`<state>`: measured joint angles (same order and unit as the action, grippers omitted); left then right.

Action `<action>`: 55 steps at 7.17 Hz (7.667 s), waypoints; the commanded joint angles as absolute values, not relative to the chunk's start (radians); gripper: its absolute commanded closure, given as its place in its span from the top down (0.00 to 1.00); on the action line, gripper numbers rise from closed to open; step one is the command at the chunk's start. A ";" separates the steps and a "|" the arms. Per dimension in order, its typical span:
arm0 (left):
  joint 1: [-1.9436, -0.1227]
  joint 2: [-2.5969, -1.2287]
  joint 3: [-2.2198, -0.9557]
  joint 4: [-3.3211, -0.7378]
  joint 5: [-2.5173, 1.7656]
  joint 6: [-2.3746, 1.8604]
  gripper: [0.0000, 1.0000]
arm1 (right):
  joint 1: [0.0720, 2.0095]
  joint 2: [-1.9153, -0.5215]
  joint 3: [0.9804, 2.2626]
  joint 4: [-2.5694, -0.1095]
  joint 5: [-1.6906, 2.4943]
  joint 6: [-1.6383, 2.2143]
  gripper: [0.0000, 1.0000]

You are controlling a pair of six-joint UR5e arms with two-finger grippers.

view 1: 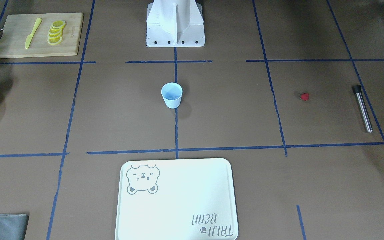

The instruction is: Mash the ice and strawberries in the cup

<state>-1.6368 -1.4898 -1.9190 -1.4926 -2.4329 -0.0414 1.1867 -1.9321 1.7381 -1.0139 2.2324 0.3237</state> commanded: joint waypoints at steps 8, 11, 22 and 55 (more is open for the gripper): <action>-1.637 -1.493 -1.925 -1.493 -2.433 -0.041 1.00 | 1.184 -1.934 1.726 -1.012 2.270 0.324 0.35; -1.637 -1.493 -1.925 -1.491 -2.433 -0.041 1.00 | 1.186 -1.933 1.733 -1.009 2.284 0.324 0.07; -1.634 -1.493 -1.911 -1.488 -2.433 -0.041 1.00 | 1.082 -1.229 2.072 -1.918 2.339 0.571 0.00; -0.753 -1.463 -1.720 -2.427 -1.875 -1.012 1.00 | 1.069 -1.239 2.028 -1.891 2.151 0.434 0.99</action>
<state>-0.8002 -1.4647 -1.7271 -2.4149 -1.9176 -0.9998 1.0647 -1.2324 2.0296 -1.8915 2.1490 0.4431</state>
